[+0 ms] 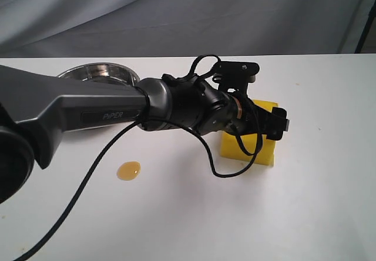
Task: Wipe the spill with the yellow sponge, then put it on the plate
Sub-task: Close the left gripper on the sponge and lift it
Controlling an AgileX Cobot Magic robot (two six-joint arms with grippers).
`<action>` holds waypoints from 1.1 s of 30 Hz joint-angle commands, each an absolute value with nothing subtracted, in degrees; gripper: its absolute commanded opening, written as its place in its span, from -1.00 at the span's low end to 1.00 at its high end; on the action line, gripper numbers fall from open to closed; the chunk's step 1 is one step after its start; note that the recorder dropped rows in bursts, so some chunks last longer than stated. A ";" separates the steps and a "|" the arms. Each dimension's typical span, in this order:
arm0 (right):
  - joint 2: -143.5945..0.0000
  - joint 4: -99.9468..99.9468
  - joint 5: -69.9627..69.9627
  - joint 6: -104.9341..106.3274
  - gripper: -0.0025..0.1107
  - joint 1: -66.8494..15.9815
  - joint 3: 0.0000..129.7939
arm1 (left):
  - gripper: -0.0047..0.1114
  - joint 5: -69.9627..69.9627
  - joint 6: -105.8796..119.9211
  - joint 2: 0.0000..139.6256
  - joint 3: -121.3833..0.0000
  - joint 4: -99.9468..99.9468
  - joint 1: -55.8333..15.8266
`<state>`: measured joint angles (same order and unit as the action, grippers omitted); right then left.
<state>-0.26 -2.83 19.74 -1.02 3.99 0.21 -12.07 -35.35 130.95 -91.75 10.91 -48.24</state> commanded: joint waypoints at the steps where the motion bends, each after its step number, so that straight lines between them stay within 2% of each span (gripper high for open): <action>1: 0.00 -2.58 19.61 -0.39 -0.96 3.94 0.00 | 0.89 -10.42 -35.97 131.20 -91.66 10.84 -48.62; 25: 0.00 -2.58 19.61 -0.39 -0.96 3.94 0.00 | 0.86 -7.27 -35.61 134.53 -91.66 12.64 -48.62; 27: 0.00 -2.58 19.61 -0.39 -0.96 3.94 0.00 | 0.73 -7.27 -35.46 134.53 -91.66 13.03 -48.62; 29: 0.00 -2.58 19.61 -0.39 -0.96 3.94 0.00 | 0.32 -7.27 -35.46 134.53 -91.66 13.03 -48.62; 30: 0.00 -2.58 19.61 -0.39 -0.96 3.94 0.00 | 0.00 -7.27 -35.46 134.53 -91.66 13.03 -48.62; 31: 0.00 -2.58 19.61 -0.39 -0.96 3.94 0.00 | -0.19 -7.27 -35.46 134.53 -91.66 13.03 -48.62; 32: 0.00 -2.58 19.61 -0.50 -0.96 3.94 0.00 | -0.49 -7.27 -35.22 134.53 -91.66 13.03 -48.62; 33: 0.00 -2.58 19.61 -0.50 -0.96 3.94 0.00 | -0.69 -7.07 -34.34 134.53 -91.66 13.03 -48.62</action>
<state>-0.26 -2.83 19.74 -1.02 3.99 0.21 -6.97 -35.35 134.21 -91.75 12.86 -48.24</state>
